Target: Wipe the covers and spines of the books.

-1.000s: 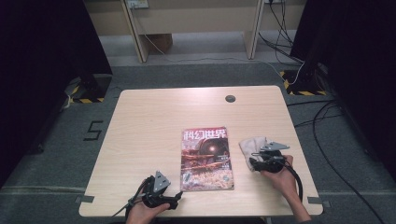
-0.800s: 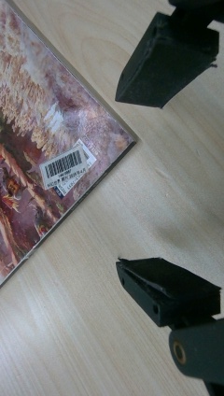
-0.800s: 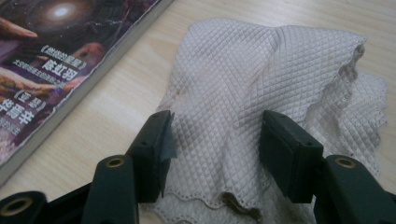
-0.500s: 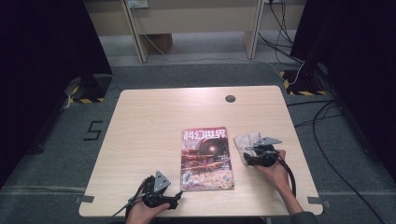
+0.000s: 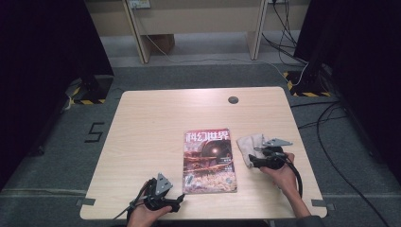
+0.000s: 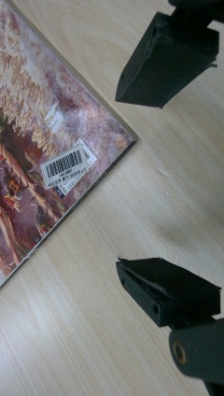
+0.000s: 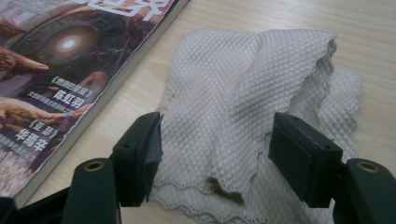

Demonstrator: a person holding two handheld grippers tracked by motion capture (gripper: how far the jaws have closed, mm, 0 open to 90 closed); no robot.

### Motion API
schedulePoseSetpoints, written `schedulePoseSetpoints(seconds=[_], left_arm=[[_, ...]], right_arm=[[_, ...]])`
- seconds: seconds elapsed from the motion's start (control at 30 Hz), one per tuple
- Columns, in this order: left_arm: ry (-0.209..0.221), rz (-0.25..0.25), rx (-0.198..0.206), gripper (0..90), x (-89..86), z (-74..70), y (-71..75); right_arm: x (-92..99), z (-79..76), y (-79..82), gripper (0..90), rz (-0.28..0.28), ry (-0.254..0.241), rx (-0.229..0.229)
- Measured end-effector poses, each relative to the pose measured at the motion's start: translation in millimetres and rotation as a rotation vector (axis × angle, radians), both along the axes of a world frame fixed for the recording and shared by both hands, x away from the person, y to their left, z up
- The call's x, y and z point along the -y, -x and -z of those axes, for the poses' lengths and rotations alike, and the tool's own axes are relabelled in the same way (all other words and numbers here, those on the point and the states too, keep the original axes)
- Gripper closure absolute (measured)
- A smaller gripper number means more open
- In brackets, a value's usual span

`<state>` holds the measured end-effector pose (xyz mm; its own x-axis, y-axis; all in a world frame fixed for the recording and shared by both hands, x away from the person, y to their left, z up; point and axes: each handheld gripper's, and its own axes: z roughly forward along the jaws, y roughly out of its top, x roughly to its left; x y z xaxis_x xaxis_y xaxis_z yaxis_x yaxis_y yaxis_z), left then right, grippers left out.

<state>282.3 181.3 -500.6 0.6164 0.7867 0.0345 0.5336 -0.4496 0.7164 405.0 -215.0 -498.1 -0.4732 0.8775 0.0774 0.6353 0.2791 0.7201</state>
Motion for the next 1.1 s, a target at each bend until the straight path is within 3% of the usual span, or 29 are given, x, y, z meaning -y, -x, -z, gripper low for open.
schedulePoseSetpoints(seconds=[0.17, 0.43, 0.63, 1.1], left_arm=[[-0.001, -0.001, -0.001, 15.5, -0.4, 0.0, -0.1], [0.003, -0.002, 0.0, 15.5, -0.9, -0.2, -0.1], [0.001, -0.001, 0.0, 15.5, -0.8, -0.2, 0.1], [-0.002, 0.001, -0.001, 15.5, -0.9, 0.1, 0.0]], right_arm=[[4.5, -8.1, 13.8, 31.9, -0.021, -0.048, 0.018], [5.8, -15.6, 30.7, 28.8, -0.04, -0.08, 0.042], [5.7, -17.9, 52.8, 24.6, -0.051, -0.118, 0.063], [0.3, -13.7, 107.9, 22.6, -0.129, -0.112, 0.07]])
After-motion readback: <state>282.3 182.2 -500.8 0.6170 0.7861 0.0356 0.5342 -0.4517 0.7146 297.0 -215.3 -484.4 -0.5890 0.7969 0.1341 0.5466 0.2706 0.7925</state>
